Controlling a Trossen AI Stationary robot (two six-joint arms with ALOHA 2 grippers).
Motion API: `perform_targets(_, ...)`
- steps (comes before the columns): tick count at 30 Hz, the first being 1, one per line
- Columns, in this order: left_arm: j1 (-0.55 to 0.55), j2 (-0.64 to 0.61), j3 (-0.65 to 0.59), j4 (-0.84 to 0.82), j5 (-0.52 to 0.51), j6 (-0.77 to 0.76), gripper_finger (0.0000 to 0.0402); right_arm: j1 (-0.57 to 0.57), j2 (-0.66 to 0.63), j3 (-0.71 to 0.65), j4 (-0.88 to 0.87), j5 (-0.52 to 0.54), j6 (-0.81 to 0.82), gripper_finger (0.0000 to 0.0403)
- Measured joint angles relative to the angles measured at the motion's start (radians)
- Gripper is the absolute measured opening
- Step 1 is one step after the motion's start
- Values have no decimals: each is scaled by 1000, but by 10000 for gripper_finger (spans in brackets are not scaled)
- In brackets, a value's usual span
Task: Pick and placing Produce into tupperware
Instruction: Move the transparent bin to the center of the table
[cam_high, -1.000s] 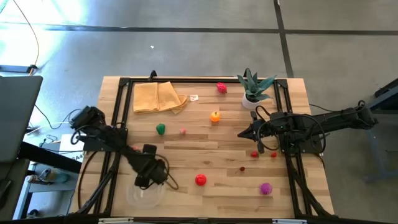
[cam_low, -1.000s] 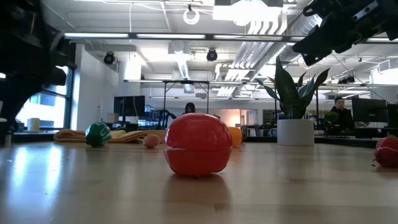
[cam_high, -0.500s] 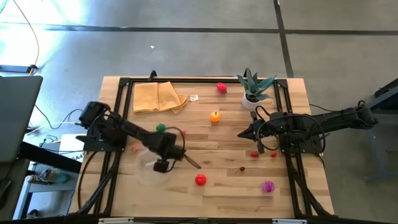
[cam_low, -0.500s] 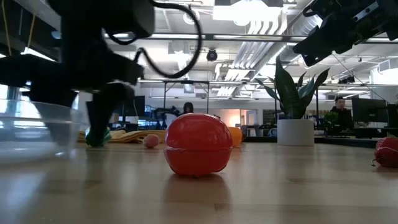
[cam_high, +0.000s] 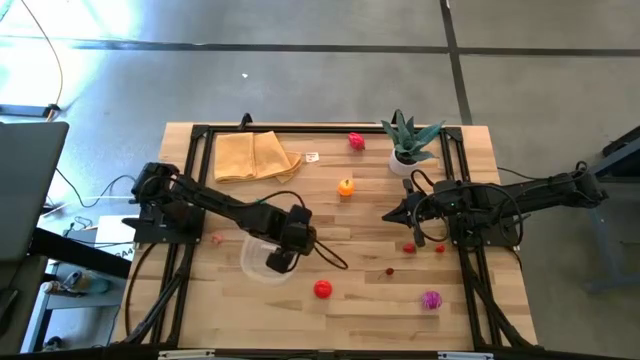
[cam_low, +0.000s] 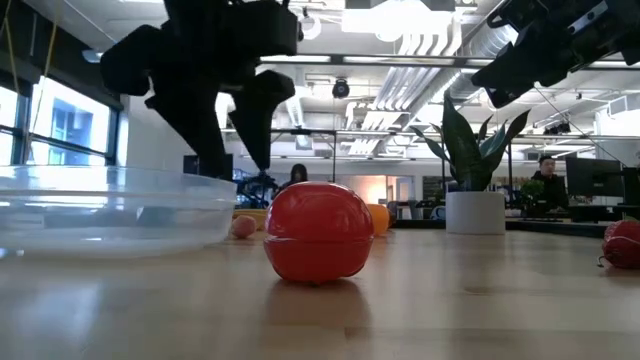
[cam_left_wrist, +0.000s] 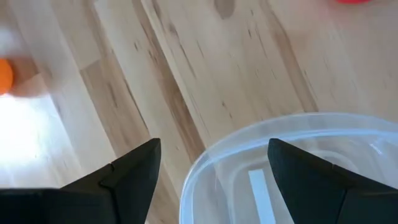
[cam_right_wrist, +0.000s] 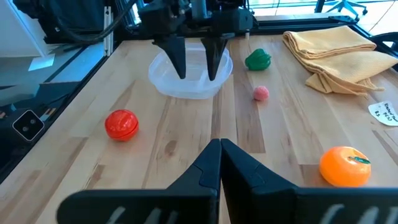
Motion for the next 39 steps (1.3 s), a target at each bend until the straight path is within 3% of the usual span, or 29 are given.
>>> perform_targets(8,0,70,112,-297,-41,-11,284,0,1,0,-19,0,0,0)
perform_targets(14,-5,62,187,-371,-46,-28,284,0,1,0,-25,0,0,0)
perform_targets(21,-15,62,140,-538,-40,-109,285,0,1,0,-33,0,0,0)
perform_targets(30,-14,63,-22,-335,29,-39,285,0,1,0,-47,0,0,0)
perform_targets(34,-14,63,-39,-275,-8,-2,285,0,1,0,-47,1,0,0)
perform_targets(39,-14,64,-40,-193,26,39,285,0,1,0,-47,3,0,0)
